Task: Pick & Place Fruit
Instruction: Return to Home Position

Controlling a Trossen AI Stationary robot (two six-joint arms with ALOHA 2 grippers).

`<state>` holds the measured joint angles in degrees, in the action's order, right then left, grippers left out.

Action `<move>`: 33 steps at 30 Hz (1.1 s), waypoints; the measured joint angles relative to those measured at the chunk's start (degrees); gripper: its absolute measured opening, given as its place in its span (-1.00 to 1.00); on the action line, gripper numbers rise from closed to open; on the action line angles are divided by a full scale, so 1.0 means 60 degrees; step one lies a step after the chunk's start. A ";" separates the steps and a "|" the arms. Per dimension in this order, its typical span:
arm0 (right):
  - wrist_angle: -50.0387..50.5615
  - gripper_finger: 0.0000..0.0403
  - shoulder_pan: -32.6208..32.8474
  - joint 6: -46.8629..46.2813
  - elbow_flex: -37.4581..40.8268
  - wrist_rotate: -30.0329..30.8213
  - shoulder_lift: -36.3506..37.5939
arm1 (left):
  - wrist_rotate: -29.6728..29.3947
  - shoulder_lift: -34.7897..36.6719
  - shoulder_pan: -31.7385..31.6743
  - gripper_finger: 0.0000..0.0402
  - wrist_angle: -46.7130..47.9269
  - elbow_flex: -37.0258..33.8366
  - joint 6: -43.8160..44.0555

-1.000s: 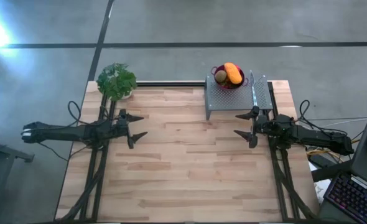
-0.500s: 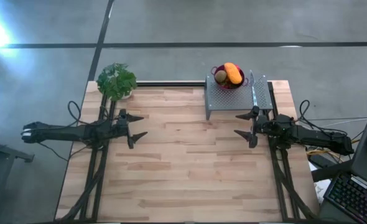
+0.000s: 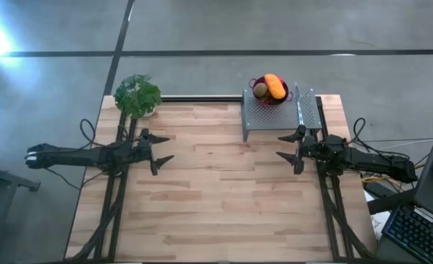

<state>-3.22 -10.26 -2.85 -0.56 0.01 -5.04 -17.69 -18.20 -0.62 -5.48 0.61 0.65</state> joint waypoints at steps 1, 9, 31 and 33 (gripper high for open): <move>0.0000 0.41 0.0000 -0.0004 0.0000 0.0000 0.0000 | 0.0002 0.0000 0.0000 0.82 0.0000 -0.0001 0.0000; 0.0001 0.30 0.0000 -0.0002 0.0000 0.0000 0.0000 | 0.0000 0.0000 0.0000 0.82 0.0000 -0.0001 -0.0002; 0.0001 0.05 0.0000 -0.0009 0.0000 0.0000 0.0000 | 0.0004 0.0000 0.0000 0.82 0.0000 -0.0001 -0.0002; 0.0003 0.04 0.0000 -0.0005 0.0000 0.0000 0.0000 | 0.0001 0.0000 0.0004 0.82 0.0000 -0.0001 -0.0002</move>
<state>-3.20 -10.26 -2.88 -0.56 0.01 -5.04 -17.69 -18.20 -0.60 -5.48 0.60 0.64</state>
